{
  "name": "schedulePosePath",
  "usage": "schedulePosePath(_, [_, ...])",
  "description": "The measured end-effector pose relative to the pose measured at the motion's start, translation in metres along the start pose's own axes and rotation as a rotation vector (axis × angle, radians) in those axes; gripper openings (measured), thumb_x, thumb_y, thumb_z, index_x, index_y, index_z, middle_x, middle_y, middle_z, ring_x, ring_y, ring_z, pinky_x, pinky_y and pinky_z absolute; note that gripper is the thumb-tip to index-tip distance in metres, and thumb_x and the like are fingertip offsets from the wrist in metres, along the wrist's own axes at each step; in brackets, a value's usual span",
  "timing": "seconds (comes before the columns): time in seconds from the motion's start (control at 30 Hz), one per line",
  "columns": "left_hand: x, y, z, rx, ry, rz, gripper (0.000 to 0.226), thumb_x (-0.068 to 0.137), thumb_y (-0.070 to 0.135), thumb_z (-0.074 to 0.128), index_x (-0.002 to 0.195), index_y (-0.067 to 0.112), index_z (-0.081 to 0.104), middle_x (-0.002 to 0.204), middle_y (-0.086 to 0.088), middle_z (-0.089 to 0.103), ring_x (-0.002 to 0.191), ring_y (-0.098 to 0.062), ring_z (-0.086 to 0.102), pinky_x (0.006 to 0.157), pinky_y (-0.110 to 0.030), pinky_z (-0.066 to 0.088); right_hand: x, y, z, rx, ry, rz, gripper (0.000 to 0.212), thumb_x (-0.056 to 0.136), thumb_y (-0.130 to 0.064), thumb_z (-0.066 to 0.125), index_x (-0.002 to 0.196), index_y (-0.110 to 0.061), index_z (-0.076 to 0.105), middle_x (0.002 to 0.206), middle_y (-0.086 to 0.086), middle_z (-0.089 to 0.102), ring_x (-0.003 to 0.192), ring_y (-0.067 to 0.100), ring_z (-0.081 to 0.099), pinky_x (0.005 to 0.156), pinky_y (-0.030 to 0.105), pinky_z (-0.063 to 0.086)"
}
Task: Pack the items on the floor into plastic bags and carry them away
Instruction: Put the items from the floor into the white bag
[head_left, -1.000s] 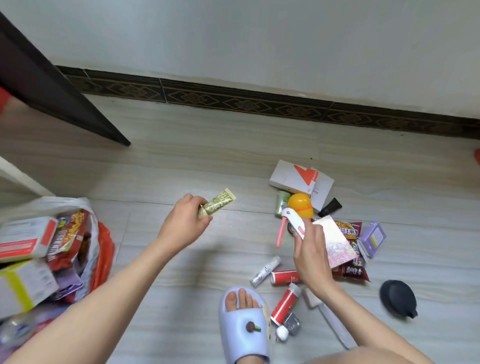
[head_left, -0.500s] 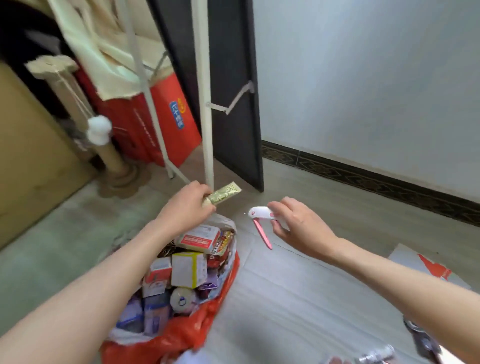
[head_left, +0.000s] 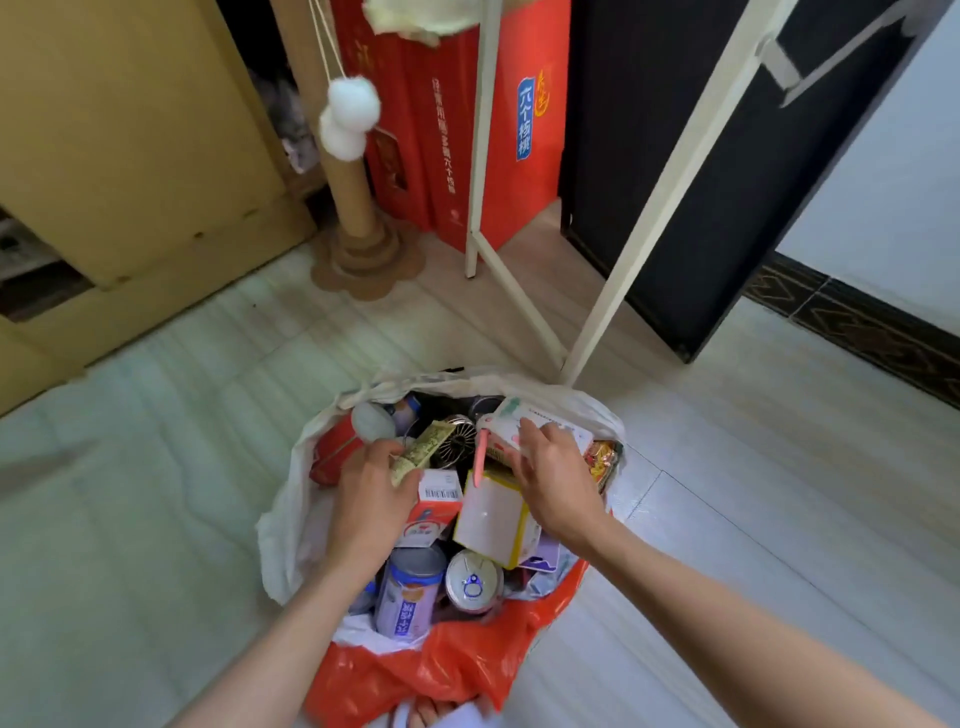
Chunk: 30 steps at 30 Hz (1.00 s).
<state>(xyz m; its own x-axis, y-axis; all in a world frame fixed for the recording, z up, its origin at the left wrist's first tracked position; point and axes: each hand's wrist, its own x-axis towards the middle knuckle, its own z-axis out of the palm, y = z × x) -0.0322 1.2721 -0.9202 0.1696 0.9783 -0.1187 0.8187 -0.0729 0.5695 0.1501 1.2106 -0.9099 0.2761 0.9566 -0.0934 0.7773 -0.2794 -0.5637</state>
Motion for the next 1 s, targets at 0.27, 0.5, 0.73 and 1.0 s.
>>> schedulePosePath(0.27, [-0.002, -0.001, 0.007, 0.152, -0.016, 0.199, 0.044, 0.084, 0.033, 0.039, 0.099, 0.0, 0.065, 0.097, -0.02, 0.065, 0.089, -0.038, 0.059, 0.078, -0.043, 0.05, 0.004, 0.0, 0.025, -0.072, -0.006, -0.101, 0.041, 0.092, -0.023, 0.047, 0.127, -0.003, 0.045, 0.114, 0.017, 0.057, 0.103, 0.034, 0.051, 0.085, 0.039, 0.042])
schedulePosePath(0.5, [-0.012, 0.019, -0.009, 0.369, -0.215, 0.334, 0.074, 0.08, 0.056, 0.026, 0.139, 0.012, 0.035, 0.146, -0.014, 0.034, 0.133, -0.032, 0.032, 0.107, -0.044, 0.032, -0.024, 0.016, -0.027, -0.216, -0.107, -0.175, 0.052, 0.093, -0.032, 0.047, 0.139, -0.008, 0.035, 0.144, 0.016, 0.037, 0.131, 0.032, 0.035, 0.11, 0.039, 0.025])
schedulePosePath(0.73, [-0.082, 0.127, -0.022, 0.384, -0.271, 0.703, 0.085, 0.071, 0.063, 0.008, 0.145, 0.023, 0.019, 0.155, -0.007, 0.013, 0.143, -0.025, 0.009, 0.115, -0.04, 0.008, -0.116, 0.045, -0.135, -0.351, 0.039, -0.136, 0.057, 0.093, -0.034, 0.048, 0.143, -0.012, 0.029, 0.147, 0.012, 0.034, 0.136, 0.027, 0.031, 0.114, 0.04, 0.017])
schedulePosePath(1.0, [-0.201, 0.27, -0.05, 0.55, -0.162, 1.235, 0.063, 0.093, 0.046, 0.037, 0.146, 0.021, 0.014, 0.155, -0.008, 0.01, 0.143, -0.025, 0.008, 0.114, -0.04, 0.01, -0.304, 0.06, -0.258, -0.437, 0.358, 0.048, 0.058, 0.089, -0.029, 0.056, 0.138, -0.007, 0.037, 0.139, 0.017, 0.045, 0.13, 0.029, 0.042, 0.112, 0.045, 0.022])
